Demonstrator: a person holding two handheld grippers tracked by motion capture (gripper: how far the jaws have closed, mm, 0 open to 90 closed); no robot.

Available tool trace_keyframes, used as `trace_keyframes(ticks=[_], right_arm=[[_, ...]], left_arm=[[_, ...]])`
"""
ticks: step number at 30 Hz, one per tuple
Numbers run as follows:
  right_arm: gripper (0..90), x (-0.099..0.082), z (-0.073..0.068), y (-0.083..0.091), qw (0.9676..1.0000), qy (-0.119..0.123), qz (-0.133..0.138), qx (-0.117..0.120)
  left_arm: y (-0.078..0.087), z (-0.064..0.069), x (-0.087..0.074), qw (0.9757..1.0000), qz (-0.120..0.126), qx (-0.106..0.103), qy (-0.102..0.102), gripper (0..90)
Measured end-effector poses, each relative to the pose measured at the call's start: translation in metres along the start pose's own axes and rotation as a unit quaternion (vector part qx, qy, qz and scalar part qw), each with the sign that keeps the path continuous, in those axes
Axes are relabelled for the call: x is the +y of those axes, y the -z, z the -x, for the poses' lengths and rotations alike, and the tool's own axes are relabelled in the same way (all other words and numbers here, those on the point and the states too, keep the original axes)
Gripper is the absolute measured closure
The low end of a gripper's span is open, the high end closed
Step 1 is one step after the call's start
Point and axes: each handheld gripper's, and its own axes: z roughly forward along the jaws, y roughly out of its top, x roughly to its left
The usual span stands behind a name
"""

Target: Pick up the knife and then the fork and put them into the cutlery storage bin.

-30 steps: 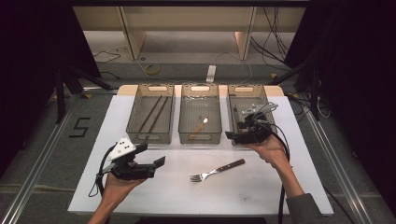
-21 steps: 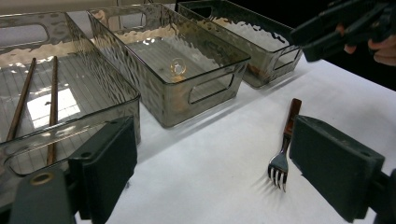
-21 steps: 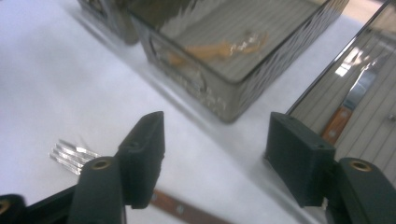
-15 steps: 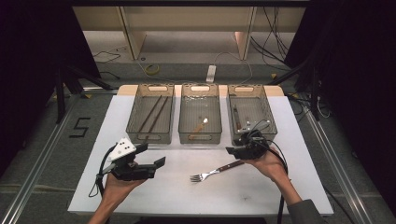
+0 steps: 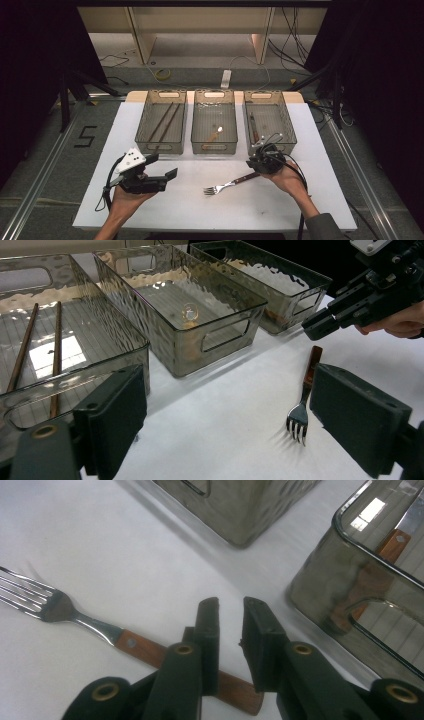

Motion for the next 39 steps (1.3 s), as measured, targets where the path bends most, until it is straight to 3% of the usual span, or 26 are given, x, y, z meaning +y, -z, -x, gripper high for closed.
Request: trace_keyframes(ticks=[9, 26, 39], right_arm=[[89.7, -0.005, 0.004, -0.009, 0.9997, 0.010, -0.023, -0.007], [90.0, -0.011, 0.008, -0.021, 0.9979, 0.004, -0.065, 0.001], [90.0, -0.013, 0.007, -0.021, 0.9966, 0.008, -0.081, 0.010]], left_arm=[[0.000, 0.000, 0.000, 1.0000, -0.001, 0.000, 0.000, 14.7], [0.000, 0.000, 0.000, 1.0000, -0.003, 0.001, -0.004, 14.7], [0.000, 0.000, 0.000, 1.0000, -0.003, 0.002, -0.003, 14.7]])
